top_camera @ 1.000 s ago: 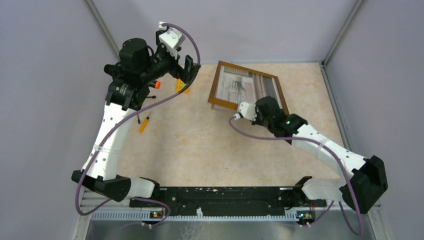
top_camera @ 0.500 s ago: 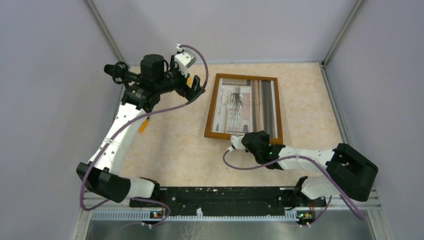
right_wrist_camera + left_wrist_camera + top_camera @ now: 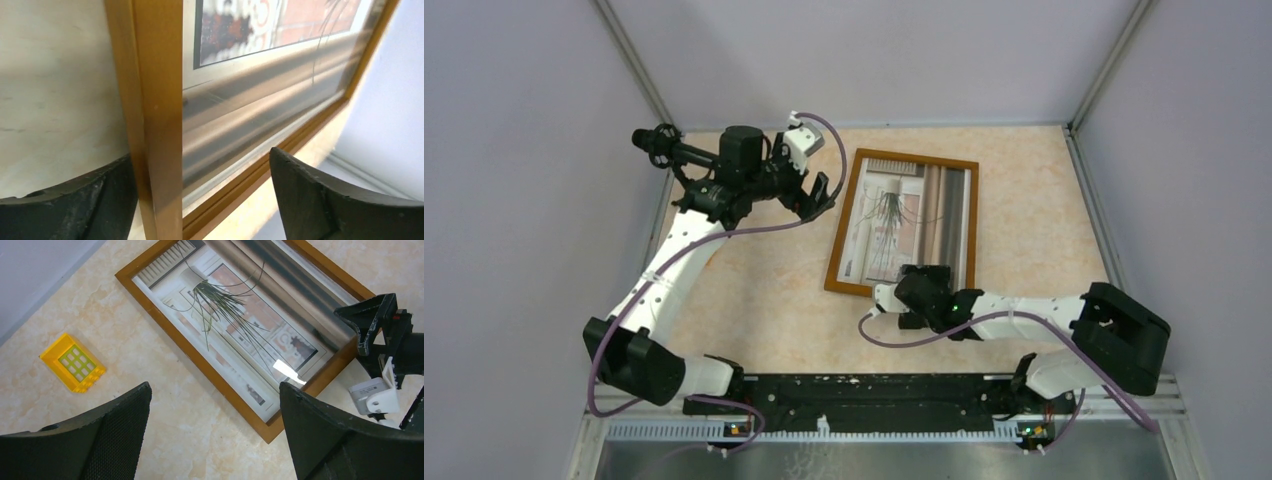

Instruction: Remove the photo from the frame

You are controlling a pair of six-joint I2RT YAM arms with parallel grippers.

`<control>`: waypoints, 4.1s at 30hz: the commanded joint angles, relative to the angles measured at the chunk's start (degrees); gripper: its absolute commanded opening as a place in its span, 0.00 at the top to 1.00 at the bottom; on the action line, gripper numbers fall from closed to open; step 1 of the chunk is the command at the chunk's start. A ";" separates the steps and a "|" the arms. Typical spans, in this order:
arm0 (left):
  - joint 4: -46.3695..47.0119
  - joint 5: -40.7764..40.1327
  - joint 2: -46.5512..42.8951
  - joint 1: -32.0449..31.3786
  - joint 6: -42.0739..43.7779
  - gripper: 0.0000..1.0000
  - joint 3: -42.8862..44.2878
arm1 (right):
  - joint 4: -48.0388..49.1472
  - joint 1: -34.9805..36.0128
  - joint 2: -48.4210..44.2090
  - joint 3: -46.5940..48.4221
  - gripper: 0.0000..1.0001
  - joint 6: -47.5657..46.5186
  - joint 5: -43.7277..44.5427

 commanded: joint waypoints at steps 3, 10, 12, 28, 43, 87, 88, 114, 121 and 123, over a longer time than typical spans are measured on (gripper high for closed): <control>1.90 0.89 -0.23 -0.19 1.92 0.01 -1.09 | -19.24 0.62 -6.92 5.74 0.01 3.77 -24.41; 0.88 2.90 1.92 -1.04 4.85 0.01 -3.83 | -31.91 -20.15 -7.77 24.89 0.01 1.26 -49.68; 0.64 2.18 2.15 -2.32 6.43 0.01 -5.28 | -33.19 -27.91 -2.97 31.92 0.01 0.94 -54.50; -4.77 -8.17 6.81 -22.47 19.53 0.01 -19.98 | -36.79 -52.08 56.78 99.69 0.01 18.79 -61.82; 0.56 -12.29 18.14 -29.49 17.91 0.13 -23.09 | -30.76 -53.29 72.46 108.69 0.01 25.33 -63.27; -5.66 -16.89 47.26 -9.34 16.20 0.10 17.54 | -53.00 -63.22 35.81 31.36 0.17 3.80 -62.30; -5.81 -16.83 47.41 -9.34 16.05 0.09 18.25 | -54.22 -63.53 35.34 31.72 0.16 3.03 -62.65; -7.02 -23.98 21.39 -32.85 17.88 0.01 -1.45 | -44.93 -53.92 58.47 107.00 0.01 12.15 -56.73; 3.90 -35.42 22.22 -43.37 17.77 0.01 -8.35 | -30.43 -49.42 65.15 109.12 0.01 18.64 -49.64; 6.97 -37.53 22.77 -45.06 17.83 0.01 -9.62 | -26.97 -48.81 66.40 108.93 0.03 17.71 -47.84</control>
